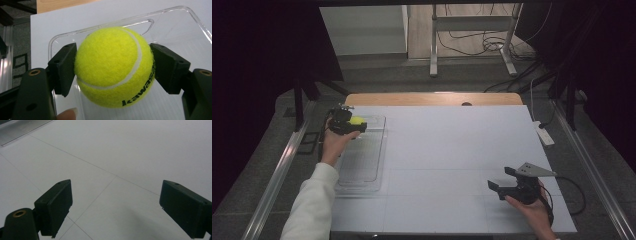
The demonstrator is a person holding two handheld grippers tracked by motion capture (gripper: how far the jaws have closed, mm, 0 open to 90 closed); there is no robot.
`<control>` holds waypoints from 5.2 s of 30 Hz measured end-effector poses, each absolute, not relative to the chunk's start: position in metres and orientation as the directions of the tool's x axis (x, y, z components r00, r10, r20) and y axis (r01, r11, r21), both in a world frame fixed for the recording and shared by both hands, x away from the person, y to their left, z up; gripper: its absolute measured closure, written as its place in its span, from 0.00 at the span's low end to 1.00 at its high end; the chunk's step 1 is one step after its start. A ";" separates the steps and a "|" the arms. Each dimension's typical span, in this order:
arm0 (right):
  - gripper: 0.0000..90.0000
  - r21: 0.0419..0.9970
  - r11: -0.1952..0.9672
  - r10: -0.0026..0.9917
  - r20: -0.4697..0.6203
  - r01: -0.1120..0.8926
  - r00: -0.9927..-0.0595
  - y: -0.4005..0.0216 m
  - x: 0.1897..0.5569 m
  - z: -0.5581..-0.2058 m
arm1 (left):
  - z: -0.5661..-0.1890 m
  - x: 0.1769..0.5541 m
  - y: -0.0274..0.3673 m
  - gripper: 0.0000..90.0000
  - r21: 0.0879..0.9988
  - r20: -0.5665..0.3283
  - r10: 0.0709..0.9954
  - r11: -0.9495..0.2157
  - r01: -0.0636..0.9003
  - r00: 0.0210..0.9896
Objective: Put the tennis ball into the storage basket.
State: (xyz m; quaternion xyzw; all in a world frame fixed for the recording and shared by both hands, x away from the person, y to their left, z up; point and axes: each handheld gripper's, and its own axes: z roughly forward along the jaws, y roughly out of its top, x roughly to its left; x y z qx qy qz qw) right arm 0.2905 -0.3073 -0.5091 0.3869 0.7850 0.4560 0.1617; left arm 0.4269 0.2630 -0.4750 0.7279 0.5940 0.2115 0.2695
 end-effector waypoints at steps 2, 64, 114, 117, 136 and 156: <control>0.13 0.841 0.285 0.755 0.099 0.460 -0.648 -0.307 0.291 -0.509 | -0.476 0.427 0.263 0.29 0.640 -0.013 0.978 -0.150 0.753 0.206; 0.13 0.837 0.289 0.755 0.100 0.465 -0.648 -0.308 0.292 -0.511 | -0.503 0.437 0.255 0.28 0.511 0.081 0.965 -0.256 0.821 0.251; 0.13 0.835 0.284 0.755 0.109 0.472 -0.647 -0.312 0.291 -0.513 | -0.469 0.376 0.249 0.15 0.755 -0.117 0.891 -0.208 0.622 0.439; 0.13 0.834 0.285 0.755 0.109 0.473 -0.647 -0.311 0.291 -0.513 | -0.469 0.370 0.249 0.15 0.761 -0.121 0.885 -0.208 0.614 0.449; 0.13 0.834 0.285 0.757 0.107 0.472 -0.645 -0.311 0.290 -0.512 | -0.466 0.315 0.238 0.15 0.800 -0.126 0.840 -0.228 0.555 0.527; 0.13 0.829 0.297 0.757 0.098 0.473 -0.646 -0.309 0.290 -0.513 | -0.474 0.267 0.251 0.15 0.837 -0.151 0.821 -0.190 0.513 0.550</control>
